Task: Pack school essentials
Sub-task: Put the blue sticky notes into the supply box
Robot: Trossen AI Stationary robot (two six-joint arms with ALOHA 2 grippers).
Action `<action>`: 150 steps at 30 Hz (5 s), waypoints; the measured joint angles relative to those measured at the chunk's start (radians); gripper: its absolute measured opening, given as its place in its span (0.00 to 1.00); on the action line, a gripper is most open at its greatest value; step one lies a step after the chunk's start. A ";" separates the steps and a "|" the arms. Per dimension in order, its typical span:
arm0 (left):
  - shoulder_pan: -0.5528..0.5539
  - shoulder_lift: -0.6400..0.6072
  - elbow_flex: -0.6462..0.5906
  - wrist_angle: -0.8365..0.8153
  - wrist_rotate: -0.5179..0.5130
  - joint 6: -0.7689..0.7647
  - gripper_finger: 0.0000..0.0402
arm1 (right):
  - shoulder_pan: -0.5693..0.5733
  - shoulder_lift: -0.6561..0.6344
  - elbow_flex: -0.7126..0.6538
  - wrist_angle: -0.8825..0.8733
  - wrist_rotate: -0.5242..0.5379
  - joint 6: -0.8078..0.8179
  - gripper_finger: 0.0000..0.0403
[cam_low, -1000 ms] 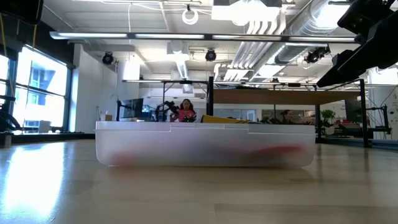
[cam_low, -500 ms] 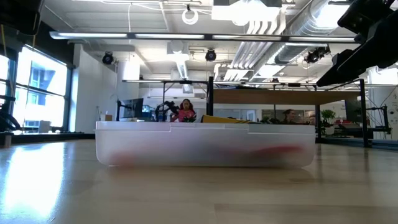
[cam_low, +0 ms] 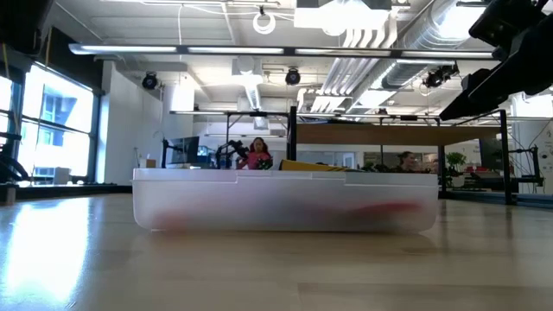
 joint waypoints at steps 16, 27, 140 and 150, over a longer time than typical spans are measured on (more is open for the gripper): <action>-0.009 0.019 0.001 0.026 0.023 0.008 0.87 | 0.000 0.001 0.000 -0.001 -0.005 0.000 0.99; -0.010 0.046 0.001 0.030 0.036 0.008 0.87 | 0.000 0.000 0.000 -0.001 -0.004 0.000 0.99; -0.002 0.120 0.055 -0.082 0.044 0.056 1.00 | 0.000 0.001 0.000 -0.001 -0.003 0.000 0.99; 0.007 0.124 0.055 -0.077 0.054 0.061 0.97 | 0.000 0.001 0.000 -0.001 -0.003 0.000 0.99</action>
